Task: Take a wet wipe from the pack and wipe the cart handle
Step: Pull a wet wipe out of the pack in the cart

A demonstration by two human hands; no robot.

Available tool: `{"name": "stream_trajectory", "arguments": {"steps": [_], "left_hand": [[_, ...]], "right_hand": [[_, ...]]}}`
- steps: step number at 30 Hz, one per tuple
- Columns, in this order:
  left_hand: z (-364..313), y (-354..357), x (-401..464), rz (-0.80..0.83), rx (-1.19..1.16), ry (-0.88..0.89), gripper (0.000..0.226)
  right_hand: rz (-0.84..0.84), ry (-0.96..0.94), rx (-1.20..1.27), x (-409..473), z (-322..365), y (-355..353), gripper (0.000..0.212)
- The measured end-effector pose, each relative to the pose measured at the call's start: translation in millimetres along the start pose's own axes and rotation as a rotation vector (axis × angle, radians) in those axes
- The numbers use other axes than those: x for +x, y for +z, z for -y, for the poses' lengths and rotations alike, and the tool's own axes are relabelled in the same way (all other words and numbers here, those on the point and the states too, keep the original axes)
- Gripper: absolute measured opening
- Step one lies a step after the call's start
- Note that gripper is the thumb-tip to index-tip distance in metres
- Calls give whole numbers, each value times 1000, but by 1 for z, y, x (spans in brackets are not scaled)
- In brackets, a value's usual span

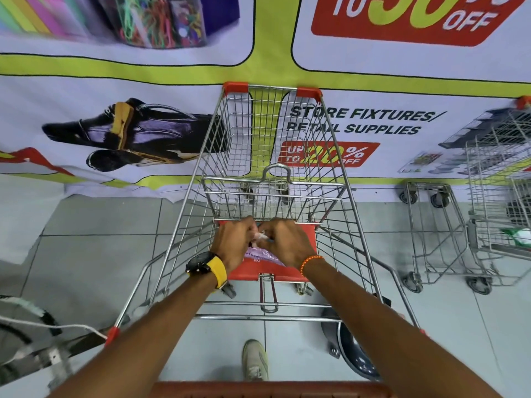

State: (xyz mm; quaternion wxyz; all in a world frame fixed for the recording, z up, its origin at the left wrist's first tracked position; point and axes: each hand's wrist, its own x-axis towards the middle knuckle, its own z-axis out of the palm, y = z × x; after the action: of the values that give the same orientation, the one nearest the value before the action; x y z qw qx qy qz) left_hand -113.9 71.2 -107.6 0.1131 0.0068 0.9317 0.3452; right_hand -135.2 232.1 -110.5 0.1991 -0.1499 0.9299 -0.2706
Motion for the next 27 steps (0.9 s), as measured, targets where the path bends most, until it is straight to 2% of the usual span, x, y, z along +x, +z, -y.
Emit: {"name": "stream_trajectory", "arguments": {"steps": [3, 5, 8, 10, 15, 19, 23, 27], "left_hand": [[8, 6, -1, 14, -210, -51, 13], [14, 9, -3, 32, -270, -91, 19], [14, 7, -4, 121, -229, -79, 38], [15, 8, -4, 145, -152, -25, 43], [15, 11, -3, 108, -120, -46, 19], [18, 12, -1, 99, -122, -78, 19], [17, 12, -1, 65, -76, -52, 16], [11, 12, 0, 54, 12, 6, 11]], "right_hand": [[-36, 16, 11, 0, 4, 0, 3], [-33, 27, 5, -1, 6, 0, 9], [-14, 6, -19, -2, 8, -1, 17], [-10, -12, -33, -3, 7, -2, 21], [-74, -24, -79, -6, 6, -3, 18], [-143, -17, -111, -9, 3, -9, 11], [-199, -19, 21, -13, 6, -15, 12], [-251, 38, 264, -18, 9, -21, 14]]}}
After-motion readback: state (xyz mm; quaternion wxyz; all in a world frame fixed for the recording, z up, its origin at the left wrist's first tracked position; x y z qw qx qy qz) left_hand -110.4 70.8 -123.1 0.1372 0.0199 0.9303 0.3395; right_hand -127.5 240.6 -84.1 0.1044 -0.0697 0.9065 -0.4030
